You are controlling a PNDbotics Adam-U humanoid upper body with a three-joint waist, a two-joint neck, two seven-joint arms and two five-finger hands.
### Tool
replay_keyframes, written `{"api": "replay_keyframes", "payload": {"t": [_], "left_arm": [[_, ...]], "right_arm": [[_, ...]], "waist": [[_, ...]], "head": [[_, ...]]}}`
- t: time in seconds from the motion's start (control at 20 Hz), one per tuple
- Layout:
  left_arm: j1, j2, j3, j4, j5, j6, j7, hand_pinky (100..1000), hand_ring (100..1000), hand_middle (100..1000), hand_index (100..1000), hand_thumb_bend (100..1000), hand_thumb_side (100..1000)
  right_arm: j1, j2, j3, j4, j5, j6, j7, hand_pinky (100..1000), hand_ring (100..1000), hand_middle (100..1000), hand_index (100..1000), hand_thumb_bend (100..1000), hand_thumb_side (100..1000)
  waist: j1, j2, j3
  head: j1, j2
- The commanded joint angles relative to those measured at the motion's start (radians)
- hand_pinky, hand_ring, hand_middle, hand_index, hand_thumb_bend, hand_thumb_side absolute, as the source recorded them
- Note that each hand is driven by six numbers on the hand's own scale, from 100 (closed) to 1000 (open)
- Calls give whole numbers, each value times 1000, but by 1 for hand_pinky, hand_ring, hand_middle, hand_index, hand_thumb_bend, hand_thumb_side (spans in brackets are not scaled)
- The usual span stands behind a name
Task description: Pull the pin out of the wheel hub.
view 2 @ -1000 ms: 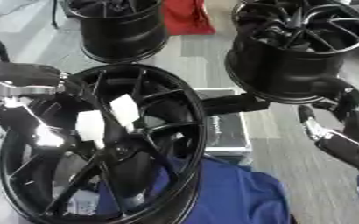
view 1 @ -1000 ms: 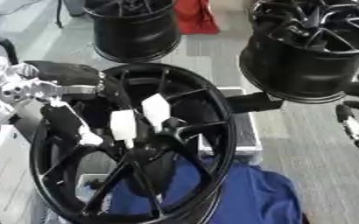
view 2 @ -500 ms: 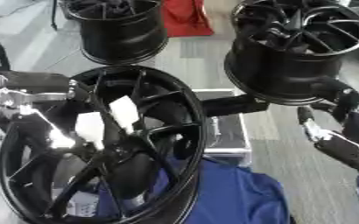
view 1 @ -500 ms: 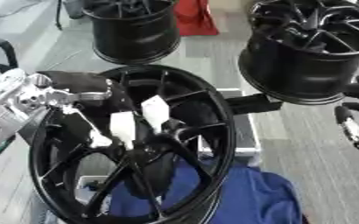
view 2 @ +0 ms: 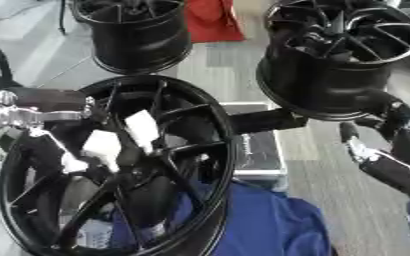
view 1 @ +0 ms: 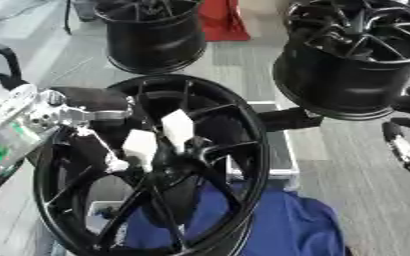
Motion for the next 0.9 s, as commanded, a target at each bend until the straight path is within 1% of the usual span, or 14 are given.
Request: {"api": "replay_keyframes", "payload": {"t": [0.05, 0.35, 0.5, 0.7, 0.9], "left_arm": [[-21, 27, 29, -21, 11, -5, 22, 376, 421, 457, 660, 100, 153], [-32, 53, 71, -57, 35, 4, 49, 362, 412, 438, 643, 100, 132], [-33, 77, 119, -93, 55, 15, 73, 359, 408, 435, 639, 100, 132], [-10, 115, 214, -128, 99, 43, 120, 358, 404, 429, 635, 100, 128], [73, 156, 333, -138, 121, 74, 191, 365, 406, 432, 638, 100, 127]], "right_arm": [[-11, -25, -2, -11, 0, -2, 1, 779, 851, 784, 895, 283, 223], [-9, -25, -3, -10, 1, -2, 0, 778, 851, 784, 895, 284, 223], [-7, -26, -4, -9, 2, -1, -2, 778, 851, 784, 895, 284, 223], [-5, -25, -6, -9, 3, -1, -4, 778, 851, 784, 895, 283, 225], [-3, -26, -11, -9, 4, -1, -9, 778, 851, 784, 895, 284, 224]], "waist": [[-2, -11, -1], [-1, -13, 1], [-1, -14, 3], [-1, -15, 9], [-2, -15, 15]], "head": [[1, -7], [-3, -6], [-8, -8], [-14, -10], [-22, -13]]}}
